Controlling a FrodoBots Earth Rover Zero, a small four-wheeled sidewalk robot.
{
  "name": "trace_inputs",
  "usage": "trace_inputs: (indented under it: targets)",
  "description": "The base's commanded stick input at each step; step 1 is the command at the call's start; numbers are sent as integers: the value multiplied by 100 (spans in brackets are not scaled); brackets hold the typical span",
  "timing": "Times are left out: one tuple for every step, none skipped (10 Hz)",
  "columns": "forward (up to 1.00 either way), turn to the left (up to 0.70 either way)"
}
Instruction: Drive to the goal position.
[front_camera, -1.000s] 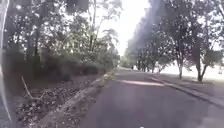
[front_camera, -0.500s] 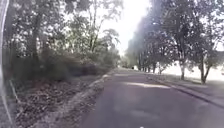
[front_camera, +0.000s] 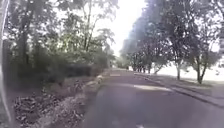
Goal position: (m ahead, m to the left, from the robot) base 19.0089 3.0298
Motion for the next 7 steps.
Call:
trace_inputs:
  targets:
    - [70,0]
    - [70,0]
    - [70,0]
    - [70,0]
    - [70,0]
    - [70,0]
    - [70,0]
